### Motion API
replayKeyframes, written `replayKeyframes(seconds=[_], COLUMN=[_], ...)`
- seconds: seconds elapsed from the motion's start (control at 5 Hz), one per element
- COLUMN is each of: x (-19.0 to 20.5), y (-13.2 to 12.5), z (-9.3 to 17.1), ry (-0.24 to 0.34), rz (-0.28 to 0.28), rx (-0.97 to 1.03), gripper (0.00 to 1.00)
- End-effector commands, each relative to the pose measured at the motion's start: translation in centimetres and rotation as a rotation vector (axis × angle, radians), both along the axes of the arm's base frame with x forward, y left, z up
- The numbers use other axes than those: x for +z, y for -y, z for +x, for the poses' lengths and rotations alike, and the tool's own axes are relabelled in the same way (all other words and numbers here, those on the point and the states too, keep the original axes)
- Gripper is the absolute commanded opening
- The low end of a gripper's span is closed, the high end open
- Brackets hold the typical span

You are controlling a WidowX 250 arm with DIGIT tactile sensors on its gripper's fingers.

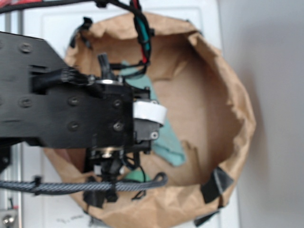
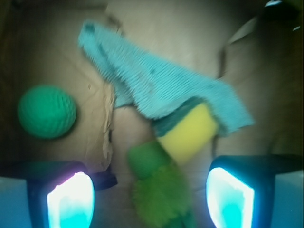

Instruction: Grab the green animal.

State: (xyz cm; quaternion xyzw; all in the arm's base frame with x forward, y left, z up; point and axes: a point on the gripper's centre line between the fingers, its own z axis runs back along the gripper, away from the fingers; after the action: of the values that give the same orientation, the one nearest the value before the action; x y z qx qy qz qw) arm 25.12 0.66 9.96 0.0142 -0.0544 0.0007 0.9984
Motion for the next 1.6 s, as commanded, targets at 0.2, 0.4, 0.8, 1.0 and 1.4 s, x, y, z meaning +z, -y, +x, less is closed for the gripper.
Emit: replayKeyframes(seconds=[0.2,0.4,0.8,1.0,1.4], x=[-4.1,-5.1,-6.5,-5.8,1.1], y=[0.0,0.1,0.1,0.1,0.1], z=[-0.2,-1.1,-1.3,-1.3,-1.1], ry=[-0.033,-0.073,-0.077,-0.055,0.019], rz=[0.081,0.115,0.171,0.166,0.050], rx=[-0.057,-0.085,-0.064,-0.062,-0.028], gripper=[1.00,1.00,0.00,0.00,0.00])
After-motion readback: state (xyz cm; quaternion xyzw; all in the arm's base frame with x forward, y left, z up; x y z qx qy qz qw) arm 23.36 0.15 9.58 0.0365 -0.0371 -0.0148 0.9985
